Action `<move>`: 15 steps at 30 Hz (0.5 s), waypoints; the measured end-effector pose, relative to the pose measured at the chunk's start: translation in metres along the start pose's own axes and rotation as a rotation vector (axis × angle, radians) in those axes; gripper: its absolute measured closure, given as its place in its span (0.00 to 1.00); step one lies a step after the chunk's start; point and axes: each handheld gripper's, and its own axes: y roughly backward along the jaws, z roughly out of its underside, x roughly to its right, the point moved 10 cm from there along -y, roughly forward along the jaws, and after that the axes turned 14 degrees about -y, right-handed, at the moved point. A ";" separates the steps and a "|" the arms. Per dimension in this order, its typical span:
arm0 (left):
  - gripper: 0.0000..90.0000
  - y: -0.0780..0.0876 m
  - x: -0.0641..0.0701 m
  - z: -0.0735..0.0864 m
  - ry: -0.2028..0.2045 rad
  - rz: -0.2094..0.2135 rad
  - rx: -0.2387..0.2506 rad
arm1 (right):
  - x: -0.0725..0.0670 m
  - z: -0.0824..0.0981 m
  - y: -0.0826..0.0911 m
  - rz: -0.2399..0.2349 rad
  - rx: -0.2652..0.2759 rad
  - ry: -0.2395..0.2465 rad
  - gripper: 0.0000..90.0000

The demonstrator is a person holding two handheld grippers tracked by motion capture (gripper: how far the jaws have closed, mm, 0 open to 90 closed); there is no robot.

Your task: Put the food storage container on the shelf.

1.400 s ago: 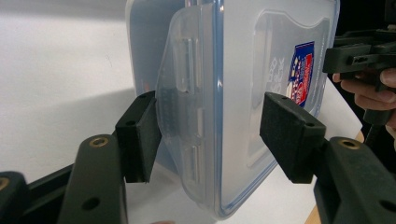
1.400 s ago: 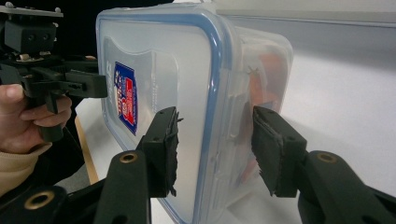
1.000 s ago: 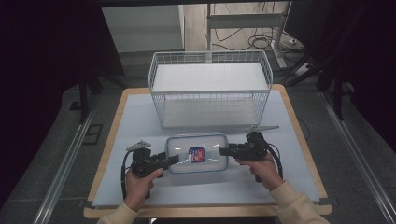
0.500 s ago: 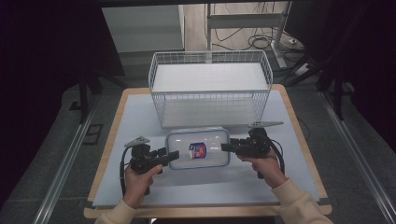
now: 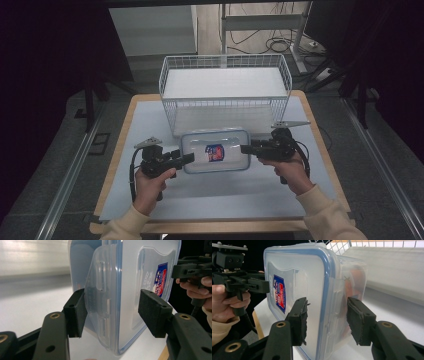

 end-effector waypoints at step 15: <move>0.46 0.005 0.003 -0.048 -0.043 0.005 0.038 | -0.014 -0.035 0.018 0.008 0.052 0.039 0.58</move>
